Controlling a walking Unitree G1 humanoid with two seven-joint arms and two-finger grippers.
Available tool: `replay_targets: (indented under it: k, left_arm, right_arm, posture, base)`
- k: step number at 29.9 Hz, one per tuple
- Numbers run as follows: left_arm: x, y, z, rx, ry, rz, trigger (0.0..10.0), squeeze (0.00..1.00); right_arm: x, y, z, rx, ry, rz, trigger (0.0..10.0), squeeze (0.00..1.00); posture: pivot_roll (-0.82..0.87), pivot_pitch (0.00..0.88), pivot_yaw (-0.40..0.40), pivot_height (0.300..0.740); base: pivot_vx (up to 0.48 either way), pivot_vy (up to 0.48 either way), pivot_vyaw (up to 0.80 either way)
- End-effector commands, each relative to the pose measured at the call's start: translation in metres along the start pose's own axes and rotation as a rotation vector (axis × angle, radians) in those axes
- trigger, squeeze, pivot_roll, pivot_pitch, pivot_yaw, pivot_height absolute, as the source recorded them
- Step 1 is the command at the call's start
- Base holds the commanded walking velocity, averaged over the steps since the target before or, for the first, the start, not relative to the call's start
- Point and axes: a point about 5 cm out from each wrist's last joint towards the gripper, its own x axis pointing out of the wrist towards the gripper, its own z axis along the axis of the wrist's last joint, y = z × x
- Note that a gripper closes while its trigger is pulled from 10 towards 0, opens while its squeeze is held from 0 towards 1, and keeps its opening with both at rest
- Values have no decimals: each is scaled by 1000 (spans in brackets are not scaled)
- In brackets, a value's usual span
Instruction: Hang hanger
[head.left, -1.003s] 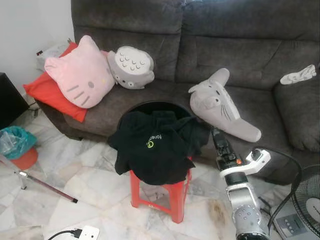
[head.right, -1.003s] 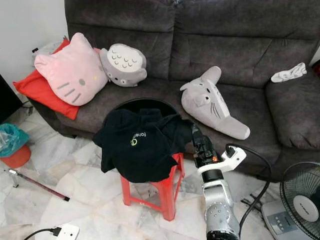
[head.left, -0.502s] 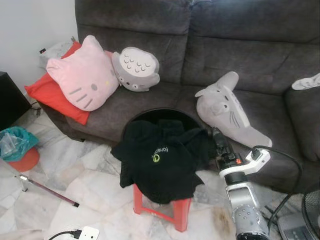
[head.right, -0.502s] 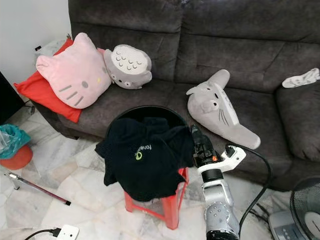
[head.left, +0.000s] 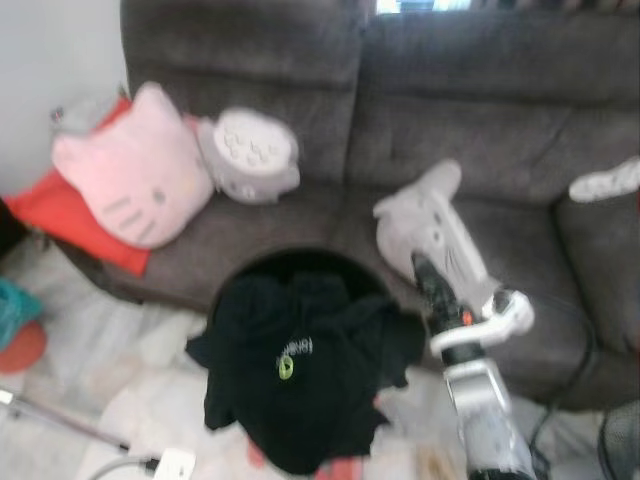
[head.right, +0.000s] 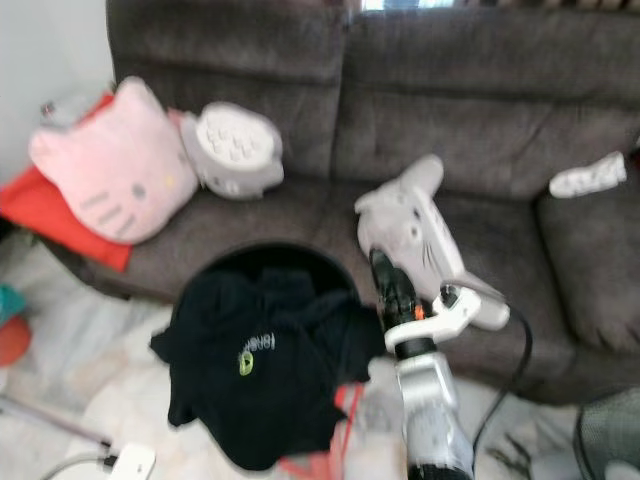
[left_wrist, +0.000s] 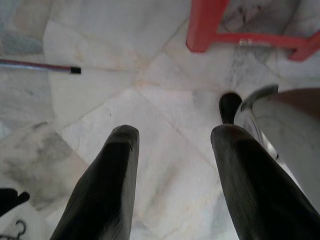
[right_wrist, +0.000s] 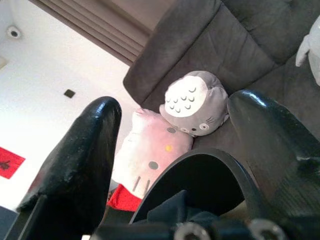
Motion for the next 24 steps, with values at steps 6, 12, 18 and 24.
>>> replay_targets:
  k: [6,12,18,24]
  left_arm:
    - [-1,-2,-5,3,21,-9,10000,0]
    - [-1,-1,-5,8,21,-9,10000,0]
    - [-1,0,-4,10,19,-9,10000,0]
    - [-1,1,-4,11,18,-6,10000,0]
  right_arm:
    - [-40,0,1,44,-28,-4,10000,0]
    - [-69,-15,-9,-76,98,-102,10000,0]
    - [-84,-41,-17,-92,145,-269,10000,0]
    - [-89,-58,-29,-109,191,-349,10000,0]
  posture:
    - [-63,40,52,740]
    - [-72,36,58,740]
    - [-71,29,60,740]
    - [-71,26,67,740]
  base:
    - [0,0,0]
    - [0,0,0]
    - [0,0,0]
    - [0,0,0]
